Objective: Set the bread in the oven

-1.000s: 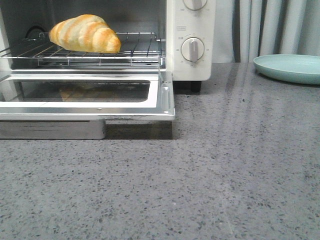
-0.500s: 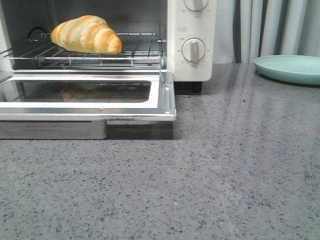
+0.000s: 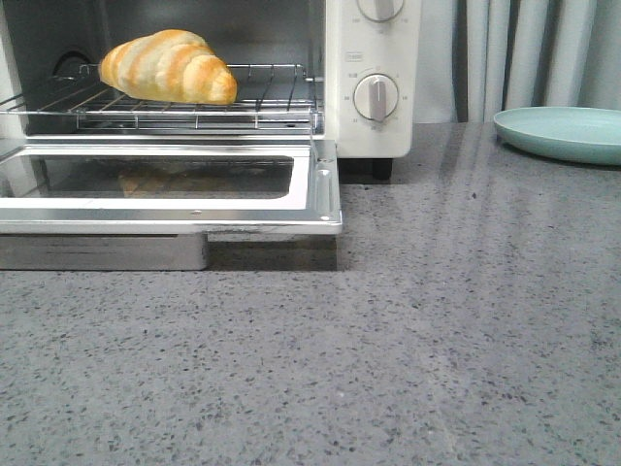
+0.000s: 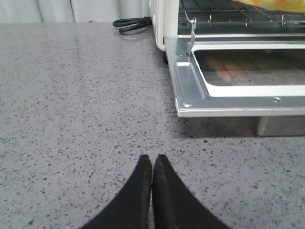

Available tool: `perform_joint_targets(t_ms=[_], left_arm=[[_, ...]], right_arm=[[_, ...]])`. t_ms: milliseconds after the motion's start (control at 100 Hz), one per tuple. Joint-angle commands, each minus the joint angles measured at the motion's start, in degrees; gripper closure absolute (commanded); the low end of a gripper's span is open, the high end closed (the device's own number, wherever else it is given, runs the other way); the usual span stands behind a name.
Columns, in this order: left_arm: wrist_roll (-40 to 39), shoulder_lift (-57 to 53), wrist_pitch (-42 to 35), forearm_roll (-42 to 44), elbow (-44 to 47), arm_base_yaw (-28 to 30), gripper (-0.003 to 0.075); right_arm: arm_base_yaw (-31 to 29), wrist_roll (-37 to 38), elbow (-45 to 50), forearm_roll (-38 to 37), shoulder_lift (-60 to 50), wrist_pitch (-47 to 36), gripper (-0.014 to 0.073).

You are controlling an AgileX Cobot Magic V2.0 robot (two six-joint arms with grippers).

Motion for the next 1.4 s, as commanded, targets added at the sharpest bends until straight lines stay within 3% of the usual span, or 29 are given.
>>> perform_joint_targets(t_ms=[0, 130, 1230, 1390], left_arm=[[-0.79, -1.75, -4.95, -0.32, 1.44, 0.11, 0.0741], [-0.81, -1.75, -1.19, -0.32, 1.46, 0.11, 0.0741], [-0.81, -1.75, -1.3, -0.49, 1.46, 0.11, 0.0741], [-0.81, -1.75, -1.3, -0.49, 1.46, 0.11, 0.0741]], right_arm=[[-0.26, -0.2, -1.15, -0.87, 0.43, -3.4, 0.0643], [-0.26, -0.2, -1.15, -0.87, 0.43, -3.4, 0.0643], [-0.26, -0.2, -0.09, -0.87, 0.43, -3.29, 0.0643], [-0.26, -0.2, 1.2, -1.79, 0.43, 7.16, 0.0643]])
